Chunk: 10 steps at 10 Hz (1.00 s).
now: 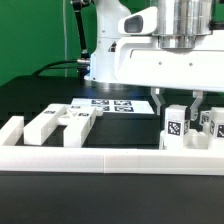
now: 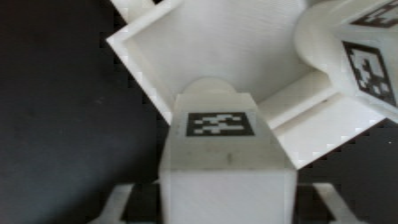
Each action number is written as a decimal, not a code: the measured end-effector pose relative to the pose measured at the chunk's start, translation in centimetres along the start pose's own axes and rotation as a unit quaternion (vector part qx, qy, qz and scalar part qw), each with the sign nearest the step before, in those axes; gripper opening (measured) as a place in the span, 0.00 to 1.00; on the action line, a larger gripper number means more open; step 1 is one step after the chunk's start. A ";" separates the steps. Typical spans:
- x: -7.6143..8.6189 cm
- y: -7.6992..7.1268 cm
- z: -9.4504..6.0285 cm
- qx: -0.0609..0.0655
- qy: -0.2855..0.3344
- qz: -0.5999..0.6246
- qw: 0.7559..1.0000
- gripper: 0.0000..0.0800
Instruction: Assemble chair
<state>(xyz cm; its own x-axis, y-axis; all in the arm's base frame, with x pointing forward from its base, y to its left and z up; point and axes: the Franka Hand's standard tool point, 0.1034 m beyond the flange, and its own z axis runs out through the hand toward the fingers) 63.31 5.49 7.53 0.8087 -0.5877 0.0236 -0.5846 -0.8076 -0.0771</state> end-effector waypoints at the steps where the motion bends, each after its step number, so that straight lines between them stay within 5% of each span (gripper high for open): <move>1: 0.0 0.0 0.0 0.001 0.000 0.059 0.998 0.36; 6: 0.1 0.2 0.0 0.011 -0.002 0.282 0.959 0.36; 10: 0.0 0.0 0.0 0.016 -0.009 0.457 0.889 0.36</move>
Offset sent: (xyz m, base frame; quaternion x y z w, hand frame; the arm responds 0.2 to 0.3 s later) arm -0.0152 -0.0012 -0.0029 -0.0108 -0.0072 0.2203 0.9753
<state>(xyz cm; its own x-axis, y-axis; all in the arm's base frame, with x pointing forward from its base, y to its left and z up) 63.27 5.49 7.49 -0.0022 -0.9968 -0.0794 -0.9963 0.0089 -0.0851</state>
